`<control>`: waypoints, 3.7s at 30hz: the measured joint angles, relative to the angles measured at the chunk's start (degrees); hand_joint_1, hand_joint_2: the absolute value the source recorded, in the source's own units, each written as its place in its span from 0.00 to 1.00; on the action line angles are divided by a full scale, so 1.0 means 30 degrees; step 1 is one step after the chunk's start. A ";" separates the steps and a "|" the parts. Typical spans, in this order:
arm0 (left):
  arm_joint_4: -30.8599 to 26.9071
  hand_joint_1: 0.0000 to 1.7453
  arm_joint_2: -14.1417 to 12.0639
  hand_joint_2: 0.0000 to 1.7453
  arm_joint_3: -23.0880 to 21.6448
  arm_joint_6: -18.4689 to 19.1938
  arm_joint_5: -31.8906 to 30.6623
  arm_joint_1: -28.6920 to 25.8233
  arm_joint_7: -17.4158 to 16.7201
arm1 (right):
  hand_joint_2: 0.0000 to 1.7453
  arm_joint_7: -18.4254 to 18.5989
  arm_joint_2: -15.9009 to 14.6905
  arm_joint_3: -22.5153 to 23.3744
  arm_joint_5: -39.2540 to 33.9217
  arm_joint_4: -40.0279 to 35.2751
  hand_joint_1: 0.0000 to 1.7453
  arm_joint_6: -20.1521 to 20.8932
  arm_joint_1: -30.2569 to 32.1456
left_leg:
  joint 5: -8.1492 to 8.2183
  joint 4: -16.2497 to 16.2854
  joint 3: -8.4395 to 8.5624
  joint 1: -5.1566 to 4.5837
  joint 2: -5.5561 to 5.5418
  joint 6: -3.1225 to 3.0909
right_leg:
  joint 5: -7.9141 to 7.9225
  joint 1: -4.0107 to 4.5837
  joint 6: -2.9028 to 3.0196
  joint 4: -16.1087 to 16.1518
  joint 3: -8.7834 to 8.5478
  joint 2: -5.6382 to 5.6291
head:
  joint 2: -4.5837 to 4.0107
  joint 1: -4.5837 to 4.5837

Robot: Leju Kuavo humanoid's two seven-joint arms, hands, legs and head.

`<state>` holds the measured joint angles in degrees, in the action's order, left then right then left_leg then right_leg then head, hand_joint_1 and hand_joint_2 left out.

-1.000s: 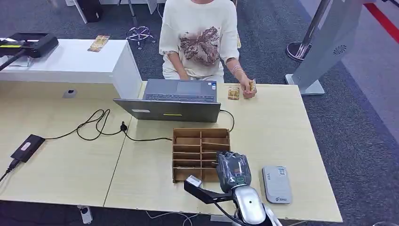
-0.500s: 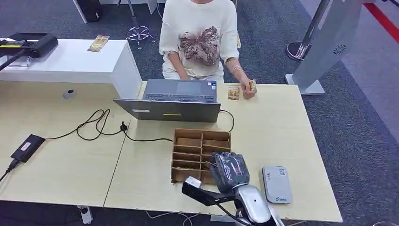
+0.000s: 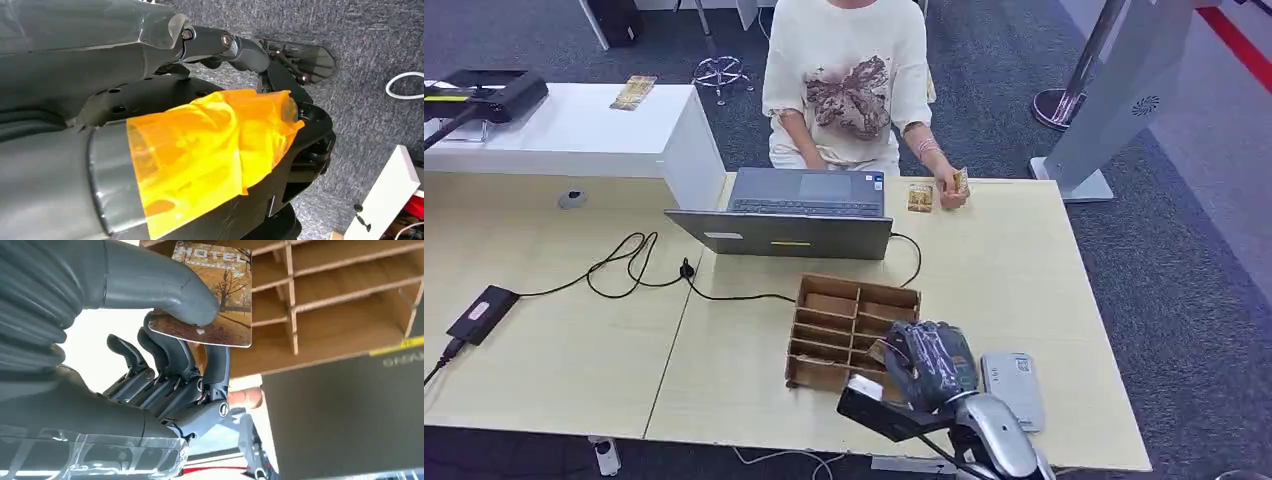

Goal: Pass the card to the sensor for recognition and then transmit it.

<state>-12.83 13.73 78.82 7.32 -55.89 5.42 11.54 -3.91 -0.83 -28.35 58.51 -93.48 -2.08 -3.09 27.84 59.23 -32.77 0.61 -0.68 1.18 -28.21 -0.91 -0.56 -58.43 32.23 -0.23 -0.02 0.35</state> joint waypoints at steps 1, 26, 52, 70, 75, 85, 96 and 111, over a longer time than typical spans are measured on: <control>0.0000 0.00 0.0000 0.00 0.0000 0.0008 0.0000 0.0000 0.0000 | 1.00 -0.0081 -0.0073 0.0074 -0.0199 -0.0155 0.95 0.0000 0.0018 | -0.0001 0.0000 0.0000 0.0000 0.0000 0.0000 | 0.0001 0.0000 0.0000 0.0000 -0.0001 0.0000 | -0.0001 0.0000; 0.0000 0.00 -0.0153 0.00 -0.0058 0.0248 -0.0394 -0.0010 0.0022 | 1.00 -0.2398 -0.1604 0.0795 -0.5567 -0.1670 1.00 0.1041 -0.1870 | -0.0033 0.0000 -0.0008 0.0001 0.0000 0.0001 | 0.0034 0.0001 0.0007 -0.0005 -0.0004 0.0002 | 0.0006 0.0007; 0.0000 0.00 -0.0262 0.00 -0.0677 0.0488 -0.1253 0.0004 -0.0022 | 1.00 -0.1355 0.0020 -0.0837 -0.6529 0.1377 1.00 0.1472 -0.9696 | -0.0121 0.0000 -0.0041 0.0001 -0.0003 0.0024 | 0.0101 0.0001 0.0006 -0.0045 0.0035 0.0002 | 0.0000 -0.0015; 0.0000 0.00 -0.0408 0.00 -0.1610 0.0824 -0.2156 0.0049 -0.0233 | 1.00 0.0211 0.2622 -0.1107 -0.4293 0.8585 1.00 0.1297 -1.5445 | -0.0169 0.0000 -0.0078 0.0003 0.0001 0.0038 | 0.0152 0.0002 0.0036 -0.0059 0.0088 -0.0002 | 0.0006 0.0001; 0.0000 0.00 -0.0474 0.00 -0.1858 0.0933 -0.2404 0.0042 -0.0284 | 1.00 0.0618 0.3184 -0.1099 -0.3695 1.2197 1.00 0.1319 -1.7913 | -0.0213 0.0000 -0.0105 0.0004 -0.0013 0.0033 | 0.0174 0.0001 0.0037 -0.0061 0.0116 0.0010 | 0.0000 0.0000; 0.0000 0.00 -0.0590 0.00 -0.2354 0.0991 -0.2834 0.0046 -0.0321 | 1.00 0.0896 0.3773 -0.0669 -0.2682 1.8018 1.00 0.0860 -2.0779 | -0.0230 0.0002 -0.0125 0.0005 -0.0008 0.0036 | 0.0208 0.0003 0.0047 -0.0061 0.0137 0.0006 | 0.0007 0.0007; 0.0000 0.00 -0.0619 0.00 -0.2586 0.1079 -0.2958 0.0043 -0.0459 | 1.00 0.0954 0.3919 0.0444 -0.1925 2.0835 1.00 0.0452 -2.1404 | -0.0231 0.0004 -0.0125 0.0006 -0.0006 0.0038 | 0.0215 0.0003 0.0054 -0.0060 0.0142 0.0005 | -0.0001 0.0000; 0.0000 0.00 -0.0612 0.00 -0.2594 0.1115 -0.2965 0.0042 -0.0568 | 1.00 0.0911 0.3919 0.1487 -0.0985 2.1819 0.00 0.0139 -2.1389 | -0.0233 0.0004 -0.0125 0.0006 -0.0006 0.0039 | 0.0216 0.0004 0.0054 -0.0061 0.0144 0.0004 | 0.0000 0.0000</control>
<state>-12.83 11.89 71.04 10.67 -64.78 5.55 9.84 -1.18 10.93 -23.89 55.56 -28.02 -1.66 -67.26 27.14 59.24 -33.14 0.62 -0.69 1.30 -27.56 -0.90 -0.40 -58.61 32.66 -0.22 -0.02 0.35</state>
